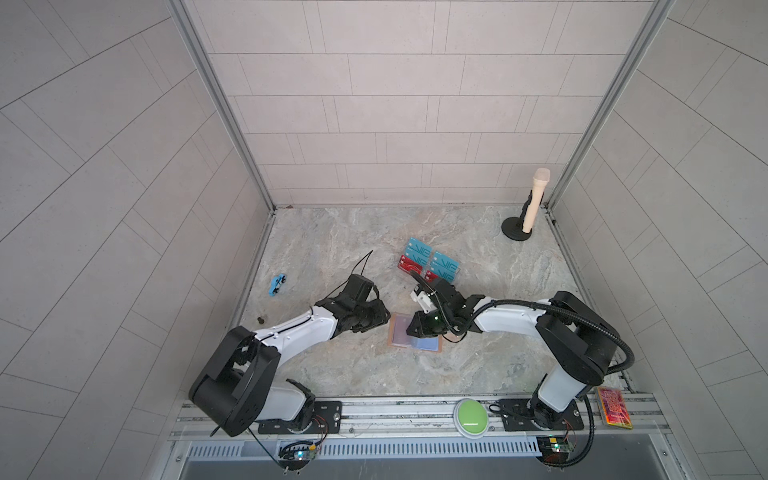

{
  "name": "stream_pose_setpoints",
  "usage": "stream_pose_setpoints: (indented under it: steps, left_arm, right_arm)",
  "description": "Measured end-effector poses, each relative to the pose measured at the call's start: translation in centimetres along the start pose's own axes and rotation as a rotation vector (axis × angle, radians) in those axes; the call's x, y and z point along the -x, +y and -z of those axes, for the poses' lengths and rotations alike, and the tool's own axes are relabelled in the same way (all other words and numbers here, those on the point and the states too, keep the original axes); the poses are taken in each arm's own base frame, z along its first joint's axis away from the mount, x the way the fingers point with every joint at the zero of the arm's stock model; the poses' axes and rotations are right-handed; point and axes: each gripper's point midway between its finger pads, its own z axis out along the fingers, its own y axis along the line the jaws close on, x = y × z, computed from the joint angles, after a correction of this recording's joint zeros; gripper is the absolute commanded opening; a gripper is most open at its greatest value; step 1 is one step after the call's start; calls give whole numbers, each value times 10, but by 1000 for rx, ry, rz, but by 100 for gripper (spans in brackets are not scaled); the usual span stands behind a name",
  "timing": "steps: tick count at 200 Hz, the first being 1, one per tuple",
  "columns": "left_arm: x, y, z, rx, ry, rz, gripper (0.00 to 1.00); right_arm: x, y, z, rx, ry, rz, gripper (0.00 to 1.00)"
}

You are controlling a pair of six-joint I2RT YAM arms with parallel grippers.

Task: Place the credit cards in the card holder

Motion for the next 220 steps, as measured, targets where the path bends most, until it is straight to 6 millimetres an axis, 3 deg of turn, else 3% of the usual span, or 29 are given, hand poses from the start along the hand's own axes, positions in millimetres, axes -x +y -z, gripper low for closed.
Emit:
stream_pose_setpoints:
  steps: [41, 86, 129, 220]
  left_arm:
    - [-7, 6, -9, -9, 21, 5, 46]
    - [-17, -1, -20, -52, 56, 2, 44]
    - [-32, -11, -23, -81, 74, -12, 44]
    - [-42, -7, -15, -70, 87, -7, 43]
  right_arm:
    - [2, -6, 0, -42, -1, 6, 25]
    - [14, 7, 5, -37, -12, 49, 24]
    - [5, 1, 3, -53, 14, 43, 24]
    - [-12, -1, -1, -61, 58, 48, 24]
